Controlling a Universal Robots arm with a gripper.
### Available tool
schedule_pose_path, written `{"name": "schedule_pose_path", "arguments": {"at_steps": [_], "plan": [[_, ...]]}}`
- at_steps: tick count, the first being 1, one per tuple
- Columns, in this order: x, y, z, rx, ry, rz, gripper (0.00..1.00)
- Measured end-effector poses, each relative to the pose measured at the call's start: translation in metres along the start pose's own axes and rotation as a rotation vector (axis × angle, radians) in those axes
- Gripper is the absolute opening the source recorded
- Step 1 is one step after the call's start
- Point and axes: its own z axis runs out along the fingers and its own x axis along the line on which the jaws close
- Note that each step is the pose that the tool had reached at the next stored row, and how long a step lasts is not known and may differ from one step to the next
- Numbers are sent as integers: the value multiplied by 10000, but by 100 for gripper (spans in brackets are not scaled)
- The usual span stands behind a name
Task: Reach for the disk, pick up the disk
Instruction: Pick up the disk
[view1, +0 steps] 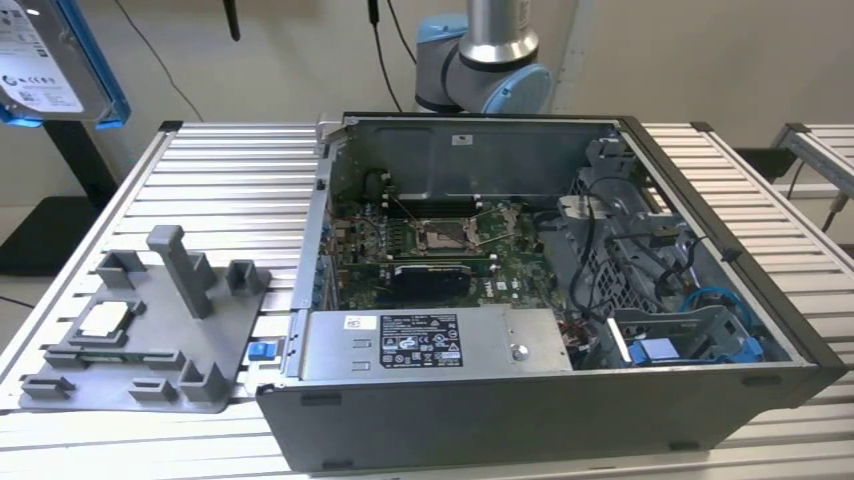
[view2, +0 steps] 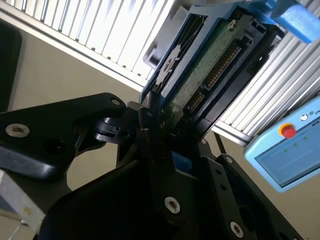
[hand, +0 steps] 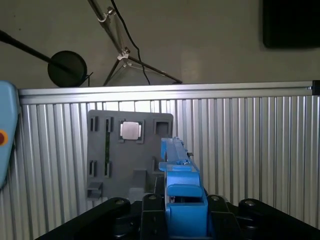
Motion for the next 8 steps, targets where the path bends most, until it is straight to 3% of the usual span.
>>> {"name": "schedule_pose_path", "arguments": {"at_steps": [8], "plan": [[-3,-57,0,8,0,0,0]]}}
